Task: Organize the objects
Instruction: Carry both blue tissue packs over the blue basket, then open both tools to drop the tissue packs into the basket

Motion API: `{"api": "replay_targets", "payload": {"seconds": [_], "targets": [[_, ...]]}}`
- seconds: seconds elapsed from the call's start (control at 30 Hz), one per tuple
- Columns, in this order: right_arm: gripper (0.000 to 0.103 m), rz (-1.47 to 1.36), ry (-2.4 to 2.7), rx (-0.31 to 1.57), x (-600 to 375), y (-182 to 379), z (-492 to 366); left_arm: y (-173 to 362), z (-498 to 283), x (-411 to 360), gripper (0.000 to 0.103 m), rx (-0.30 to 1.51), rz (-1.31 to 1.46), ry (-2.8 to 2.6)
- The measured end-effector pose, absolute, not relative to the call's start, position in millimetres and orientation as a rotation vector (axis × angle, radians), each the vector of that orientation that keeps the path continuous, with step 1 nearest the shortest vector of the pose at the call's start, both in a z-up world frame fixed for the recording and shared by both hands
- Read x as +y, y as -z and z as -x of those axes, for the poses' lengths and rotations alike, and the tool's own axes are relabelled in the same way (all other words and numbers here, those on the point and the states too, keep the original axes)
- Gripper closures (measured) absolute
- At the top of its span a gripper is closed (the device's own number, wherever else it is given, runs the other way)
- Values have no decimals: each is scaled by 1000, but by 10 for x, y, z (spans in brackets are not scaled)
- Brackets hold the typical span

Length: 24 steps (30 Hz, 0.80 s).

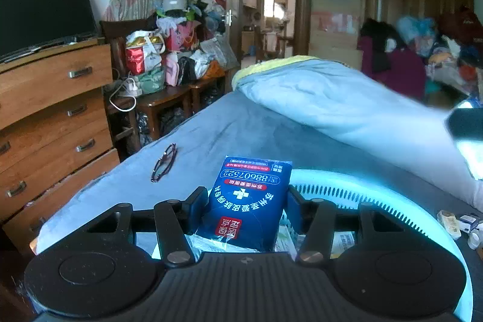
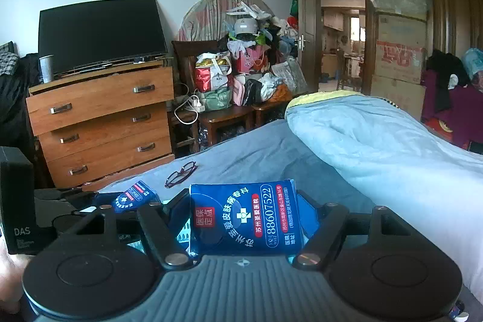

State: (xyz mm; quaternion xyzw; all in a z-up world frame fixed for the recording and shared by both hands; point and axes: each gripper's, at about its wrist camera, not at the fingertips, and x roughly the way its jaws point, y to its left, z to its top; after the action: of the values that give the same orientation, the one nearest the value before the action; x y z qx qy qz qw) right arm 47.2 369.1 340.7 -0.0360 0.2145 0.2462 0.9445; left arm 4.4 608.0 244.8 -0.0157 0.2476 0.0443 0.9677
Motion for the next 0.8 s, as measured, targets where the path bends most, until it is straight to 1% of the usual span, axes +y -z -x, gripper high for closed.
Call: {"api": "replay_targets", "payload": {"seconds": [0.53,0.63,0.67,0.73,0.77,0.8], "targets": [[29,26,-504,459,3724,-3214,-762,-2328,-84,5958,48,527,-5,-77],[29,0,-507,462,3719,-3164,-797,-2302,-91,5956,46,539,-19,-83],[28,-3,-509,465,3723,-3142,-819,-2295,-91,5951,45,541,-20,-86],[24,-2,-514,470,3737,-3119,-836,-2297,-94,5950,36,537,-18,-99],[16,2,-518,467,3726,-3120,-838,-2304,-89,5949,26,531,-16,-104],[12,6,-514,459,3711,-3128,-836,-2315,-86,5938,20,525,-15,-109]]}}
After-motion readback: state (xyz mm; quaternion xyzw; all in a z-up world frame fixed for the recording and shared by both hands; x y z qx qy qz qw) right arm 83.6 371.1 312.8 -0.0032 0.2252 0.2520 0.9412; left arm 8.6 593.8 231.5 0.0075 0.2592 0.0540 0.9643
